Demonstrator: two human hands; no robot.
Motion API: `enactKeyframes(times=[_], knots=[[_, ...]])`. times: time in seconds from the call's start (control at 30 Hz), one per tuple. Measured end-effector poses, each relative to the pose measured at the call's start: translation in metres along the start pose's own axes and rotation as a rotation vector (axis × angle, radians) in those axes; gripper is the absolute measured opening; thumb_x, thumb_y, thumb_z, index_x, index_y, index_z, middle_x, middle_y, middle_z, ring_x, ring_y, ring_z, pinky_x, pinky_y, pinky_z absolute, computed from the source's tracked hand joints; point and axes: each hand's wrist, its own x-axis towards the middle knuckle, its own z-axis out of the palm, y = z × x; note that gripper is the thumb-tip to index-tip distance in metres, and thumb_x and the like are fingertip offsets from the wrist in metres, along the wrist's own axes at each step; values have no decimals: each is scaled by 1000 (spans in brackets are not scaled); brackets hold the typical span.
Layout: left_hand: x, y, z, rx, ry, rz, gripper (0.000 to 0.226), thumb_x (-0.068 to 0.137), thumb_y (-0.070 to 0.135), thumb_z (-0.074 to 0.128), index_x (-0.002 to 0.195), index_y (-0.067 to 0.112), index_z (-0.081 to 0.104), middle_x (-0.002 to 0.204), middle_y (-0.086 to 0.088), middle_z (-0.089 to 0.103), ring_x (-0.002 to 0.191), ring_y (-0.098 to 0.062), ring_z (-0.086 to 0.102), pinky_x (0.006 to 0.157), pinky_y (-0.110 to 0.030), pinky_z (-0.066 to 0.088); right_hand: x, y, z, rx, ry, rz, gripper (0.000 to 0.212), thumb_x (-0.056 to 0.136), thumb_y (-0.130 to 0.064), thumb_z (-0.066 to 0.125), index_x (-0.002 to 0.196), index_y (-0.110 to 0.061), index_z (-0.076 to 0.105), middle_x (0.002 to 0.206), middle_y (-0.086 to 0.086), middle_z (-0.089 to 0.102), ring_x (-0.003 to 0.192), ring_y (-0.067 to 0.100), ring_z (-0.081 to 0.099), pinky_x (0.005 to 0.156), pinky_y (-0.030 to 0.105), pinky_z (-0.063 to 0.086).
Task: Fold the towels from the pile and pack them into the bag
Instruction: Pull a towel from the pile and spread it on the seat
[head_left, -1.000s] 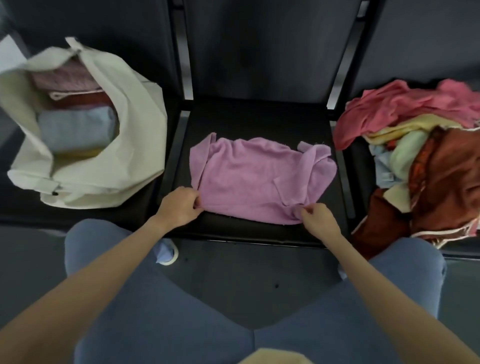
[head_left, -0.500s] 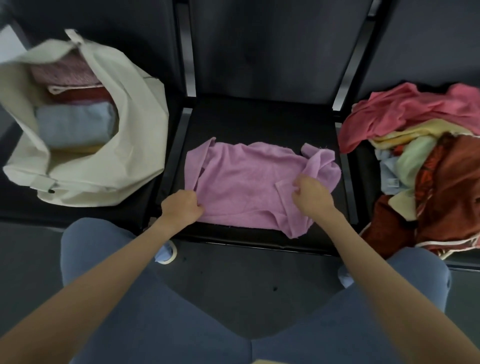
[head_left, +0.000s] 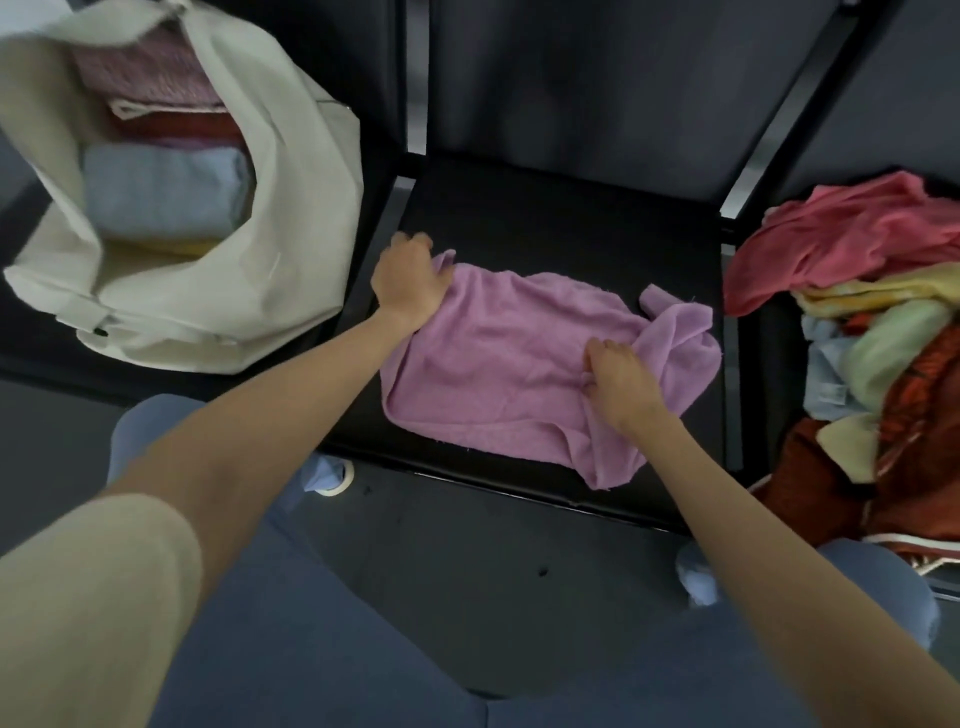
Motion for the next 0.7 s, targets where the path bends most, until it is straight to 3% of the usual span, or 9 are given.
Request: enactKeyframes(times=[0.1,0.2,0.3,0.37,0.47,0.53,0.7], knots=[[12,2,9,14,-25,-13,38,95,43,55,109,9,63,110,-12,62,99,-27,61,76,-38,52,-3,1,-4,14,-9,22,13,91,-12,55,103,-8,57,103,12,60,97,30,56,79,36,43],[18,1,9,-93,-43,-71,29,94,36,59,95,8,67,90,-7,67,85,-20,64,72,-30,49,-8,2,-14,270,25,47,10,88,-17,64,94,-9,61,91,7,63,86,22,58,81,35,46],[8,11,-4,-352,-35,-130,23,92,33,64,98,11,66,89,0,64,81,-8,58,72,-21,43,-20,-5,-32,490,144,5,13,88,-13,66,80,-19,58,73,-16,54,70,-5,56,78,11,45],[-7,25,-15,-509,-76,-113,20,91,32,65,98,14,64,89,4,64,81,-5,59,72,-17,45,-27,-12,-44,586,188,-32,21,88,-8,65,73,-20,56,70,-19,52,67,-18,55,70,0,39],[-36,40,-32,-707,-148,-46,6,89,24,67,89,19,64,85,8,65,81,-2,62,73,-14,49,-28,-21,-54,669,142,-97,6,86,-11,68,88,-17,69,80,-10,66,71,-3,63,73,12,48],[-54,45,-38,-795,-180,16,12,89,13,66,85,24,65,88,7,67,86,-4,63,80,-19,52,-28,-26,-58,795,161,-116,6,85,-9,69,90,-13,70,82,-6,68,72,4,65,72,19,52],[-87,47,-41,-1015,-310,86,15,88,5,65,89,18,70,92,5,70,96,-12,66,89,-30,52,-34,-40,-69,1190,186,-146,14,83,0,69,96,0,66,78,7,70,70,12,70,68,18,54]])
